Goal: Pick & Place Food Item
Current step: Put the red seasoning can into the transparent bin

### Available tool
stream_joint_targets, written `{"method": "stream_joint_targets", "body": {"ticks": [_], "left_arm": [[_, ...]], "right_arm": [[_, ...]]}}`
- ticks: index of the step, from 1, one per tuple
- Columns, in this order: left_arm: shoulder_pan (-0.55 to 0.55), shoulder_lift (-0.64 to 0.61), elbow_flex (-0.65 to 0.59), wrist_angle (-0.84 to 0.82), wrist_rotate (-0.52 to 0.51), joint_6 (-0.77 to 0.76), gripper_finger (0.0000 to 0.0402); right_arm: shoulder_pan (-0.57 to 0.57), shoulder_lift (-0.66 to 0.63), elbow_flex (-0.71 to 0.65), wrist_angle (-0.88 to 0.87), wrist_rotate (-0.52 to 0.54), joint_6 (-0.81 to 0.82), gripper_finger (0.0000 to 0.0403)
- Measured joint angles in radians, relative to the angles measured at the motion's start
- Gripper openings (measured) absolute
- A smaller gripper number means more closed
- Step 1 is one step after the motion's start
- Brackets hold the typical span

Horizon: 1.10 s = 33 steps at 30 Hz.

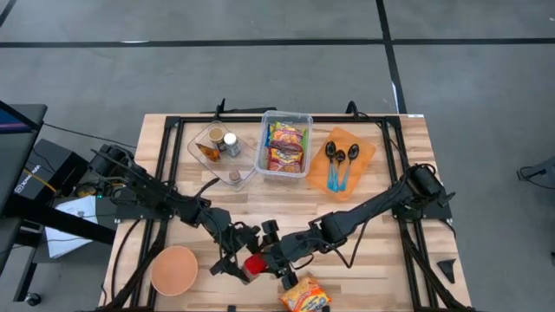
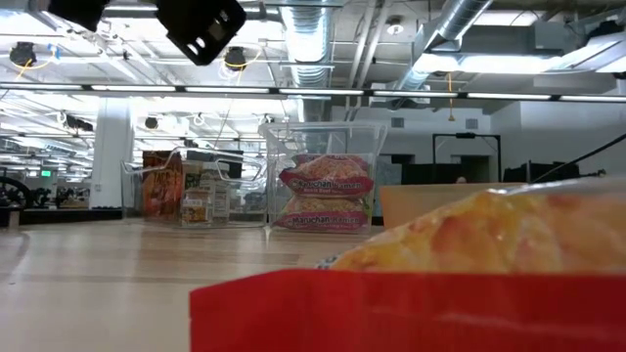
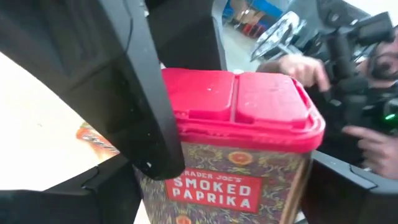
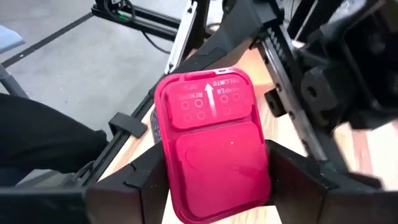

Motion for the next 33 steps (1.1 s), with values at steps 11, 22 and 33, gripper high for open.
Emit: {"method": "stream_joint_targets", "body": {"ticks": [11, 22, 33], "left_arm": [[0.057, 0.0, -0.001, -0.09, -0.006, 0.084, 0.0381], [0.081, -0.03, -0.001, -0.169, -0.061, 0.13, 0.0386], [0.021, -0.029, -0.002, -0.09, -0.353, 0.293, 0.0388]], "right_arm": [[0.006, -0.003, -0.004, -0.105, -0.02, 0.086, 0.0205], [0.049, -0.095, -0.001, -0.279, 0.154, 0.167, 0.0206], [0.115, -0.136, -0.002, -0.452, 0.444, 0.31, 0.0206]]}}
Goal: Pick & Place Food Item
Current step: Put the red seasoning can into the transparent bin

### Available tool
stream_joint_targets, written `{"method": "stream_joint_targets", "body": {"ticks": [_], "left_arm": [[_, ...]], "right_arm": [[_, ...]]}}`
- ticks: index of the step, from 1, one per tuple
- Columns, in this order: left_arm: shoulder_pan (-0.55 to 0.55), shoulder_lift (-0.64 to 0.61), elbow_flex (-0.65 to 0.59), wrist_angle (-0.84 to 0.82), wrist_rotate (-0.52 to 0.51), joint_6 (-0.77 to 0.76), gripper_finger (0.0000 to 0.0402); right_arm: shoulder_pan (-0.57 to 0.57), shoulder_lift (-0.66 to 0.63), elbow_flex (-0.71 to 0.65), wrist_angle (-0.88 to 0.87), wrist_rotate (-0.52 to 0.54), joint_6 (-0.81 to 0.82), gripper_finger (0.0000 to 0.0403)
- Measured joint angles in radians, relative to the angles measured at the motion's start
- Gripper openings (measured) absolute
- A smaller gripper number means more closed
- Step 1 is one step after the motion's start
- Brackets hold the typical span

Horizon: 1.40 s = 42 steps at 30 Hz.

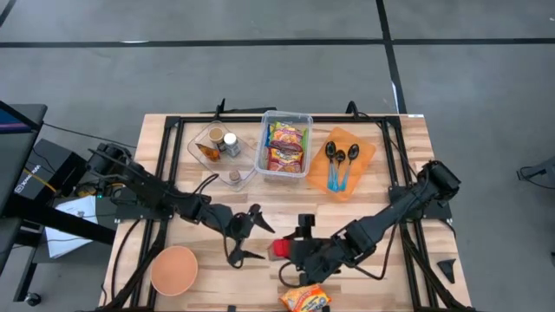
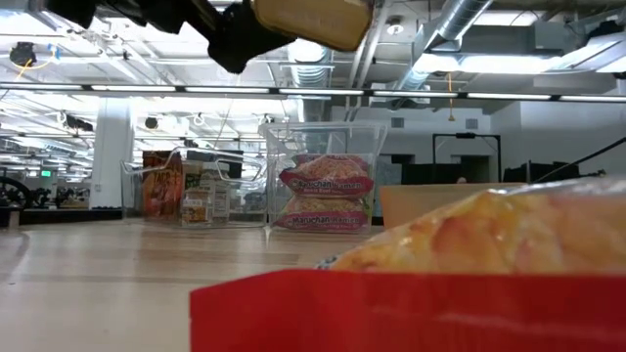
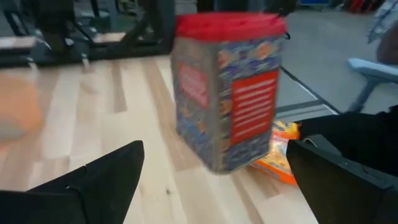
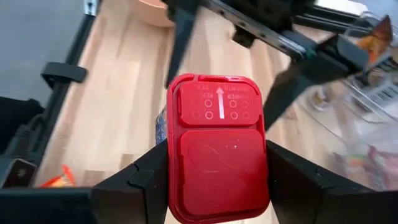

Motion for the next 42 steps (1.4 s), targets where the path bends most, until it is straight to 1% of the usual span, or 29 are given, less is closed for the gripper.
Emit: {"method": "stream_joint_targets", "body": {"ticks": [6, 11, 14, 16, 22, 28, 33, 38, 40, 42], "left_arm": [[-0.014, 0.0, 0.0, 0.023, -0.087, 0.015, 0.039], [-0.025, 0.0, 0.0, 0.05, -0.199, -0.004, 0.039], [-0.028, 0.0, 0.0, 0.049, -0.267, -0.005, 0.039], [-0.028, 0.0, 0.0, 0.048, -0.29, -0.006, 0.0388], [-0.027, 0.0, 0.0, 0.033, -0.291, 0.002, 0.0365], [-0.032, -0.02, 0.0, 0.026, -0.295, 0.097, 0.0352], [-0.032, -0.062, 0.001, 0.031, -0.296, 0.1, 0.0356], [-0.032, -0.059, 0.001, 0.026, -0.295, 0.095, 0.0368], [-0.032, -0.05, 0.001, 0.024, -0.295, 0.082, 0.0373], [-0.032, -0.045, 0.001, 0.019, -0.295, 0.082, 0.0379]], "right_arm": [[0.001, 0.0, 0.0, -0.015, 0.071, 0.021, 0.0206], [-0.007, 0.002, 0.0, 0.0, 0.118, 0.022, 0.0206], [-0.015, 0.008, 0.0, 0.014, 0.124, 0.017, 0.0206], [-0.02, 0.008, 0.0, 0.021, 0.126, 0.016, 0.0206], [-0.025, 0.008, 0.0, 0.017, 0.128, 0.014, 0.0206], [-0.025, 0.008, -0.016, 0.007, 0.122, 0.029, 0.0207], [-0.032, 0.008, -0.038, 0.012, 0.098, 0.041, 0.0208], [-0.049, 0.008, -0.045, 0.035, 0.093, 0.051, 0.0209], [-0.065, 0.021, -0.044, 0.057, 0.067, 0.045, 0.0209], [-0.079, 0.03, -0.047, 0.044, 0.037, 0.042, 0.0209]]}}
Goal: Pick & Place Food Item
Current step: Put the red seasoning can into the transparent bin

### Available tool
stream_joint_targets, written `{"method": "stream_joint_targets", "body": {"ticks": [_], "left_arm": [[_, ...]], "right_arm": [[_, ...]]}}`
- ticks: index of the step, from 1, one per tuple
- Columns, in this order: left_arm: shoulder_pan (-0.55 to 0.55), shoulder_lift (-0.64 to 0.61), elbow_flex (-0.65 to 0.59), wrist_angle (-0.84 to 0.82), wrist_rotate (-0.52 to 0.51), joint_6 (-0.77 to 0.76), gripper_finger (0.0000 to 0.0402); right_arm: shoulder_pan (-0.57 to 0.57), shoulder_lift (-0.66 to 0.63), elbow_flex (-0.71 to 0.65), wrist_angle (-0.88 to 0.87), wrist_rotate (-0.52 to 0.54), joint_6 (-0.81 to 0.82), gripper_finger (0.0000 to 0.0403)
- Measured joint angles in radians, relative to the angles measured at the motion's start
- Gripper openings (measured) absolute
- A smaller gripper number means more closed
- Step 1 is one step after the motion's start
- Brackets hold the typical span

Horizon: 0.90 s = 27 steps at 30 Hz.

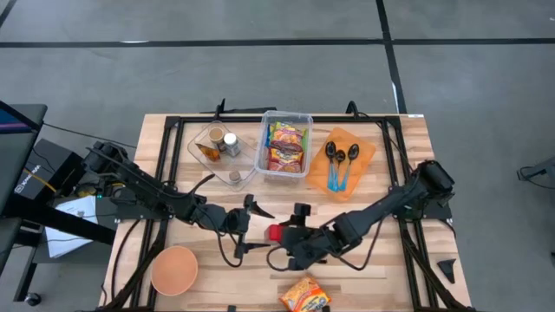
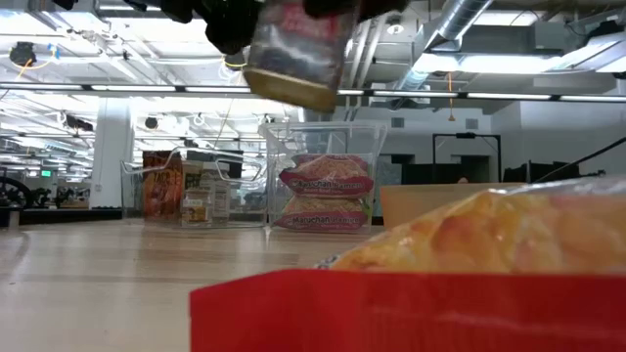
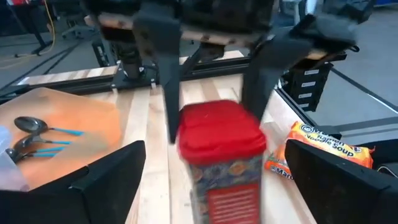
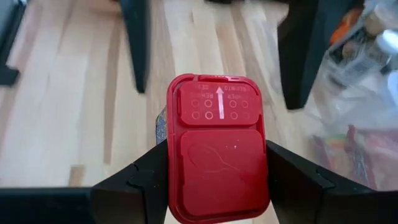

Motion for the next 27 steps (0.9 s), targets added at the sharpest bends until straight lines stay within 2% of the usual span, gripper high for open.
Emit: {"method": "stream_joint_targets", "body": {"ticks": [8, 10, 19, 24, 27], "left_arm": [[0.0, 0.001, 0.0, -0.08, -0.033, -0.038, 0.0392], [0.0, 0.001, 0.0, -0.109, -0.068, -0.052, 0.0389], [0.002, 0.002, 0.0, -0.109, -0.099, -0.092, 0.0375], [0.002, 0.002, 0.0, -0.114, -0.095, -0.138, 0.035], [0.002, 0.002, 0.0, -0.116, -0.094, -0.166, 0.0315]], "right_arm": [[-0.044, 0.043, 0.006, 0.002, -0.042, 0.005, 0.0208], [-0.043, 0.044, 0.002, 0.008, -0.047, -0.004, 0.0208], [-0.05, 0.044, 0.004, 0.05, -0.062, -0.025, 0.0208], [-0.05, 0.044, 0.004, 0.05, -0.061, -0.029, 0.0208], [-0.05, 0.044, 0.004, 0.049, -0.06, -0.031, 0.0208]]}}
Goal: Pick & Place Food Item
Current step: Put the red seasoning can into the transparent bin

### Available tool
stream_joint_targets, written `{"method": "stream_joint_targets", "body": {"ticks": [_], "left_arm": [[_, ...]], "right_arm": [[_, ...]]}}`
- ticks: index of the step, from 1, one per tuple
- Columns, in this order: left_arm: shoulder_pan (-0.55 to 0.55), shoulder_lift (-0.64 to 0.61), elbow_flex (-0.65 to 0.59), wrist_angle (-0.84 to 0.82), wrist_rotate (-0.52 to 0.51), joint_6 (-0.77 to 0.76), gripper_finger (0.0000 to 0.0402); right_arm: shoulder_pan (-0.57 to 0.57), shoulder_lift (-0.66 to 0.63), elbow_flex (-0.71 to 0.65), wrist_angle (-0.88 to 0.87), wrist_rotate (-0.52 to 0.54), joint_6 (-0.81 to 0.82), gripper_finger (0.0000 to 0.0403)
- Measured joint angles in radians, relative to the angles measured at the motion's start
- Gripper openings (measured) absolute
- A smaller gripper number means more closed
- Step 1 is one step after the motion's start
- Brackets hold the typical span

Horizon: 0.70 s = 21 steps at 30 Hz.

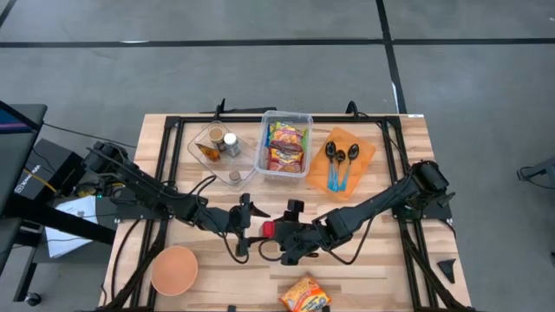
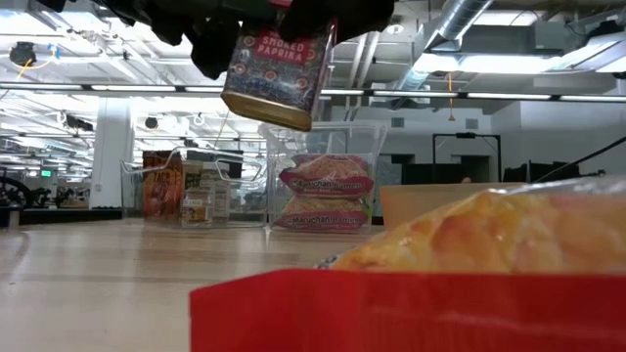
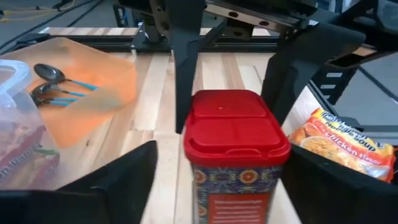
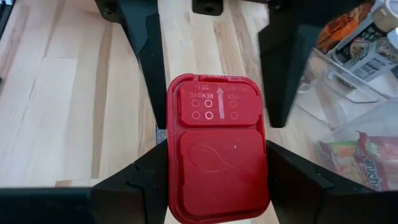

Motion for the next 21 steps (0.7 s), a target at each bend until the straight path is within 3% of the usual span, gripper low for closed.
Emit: {"method": "stream_joint_targets", "body": {"ticks": [7, 21], "left_arm": [[0.011, 0.001, -0.001, -0.005, 0.013, -0.045, 0.0168], [0.01, 0.001, -0.001, 0.003, 0.031, -0.028, 0.0167]], "right_arm": [[-0.011, 0.0, 0.0, -0.003, 0.004, 0.004, 0.021], [-0.008, -0.001, 0.0, -0.002, 0.0, -0.001, 0.0232]]}}
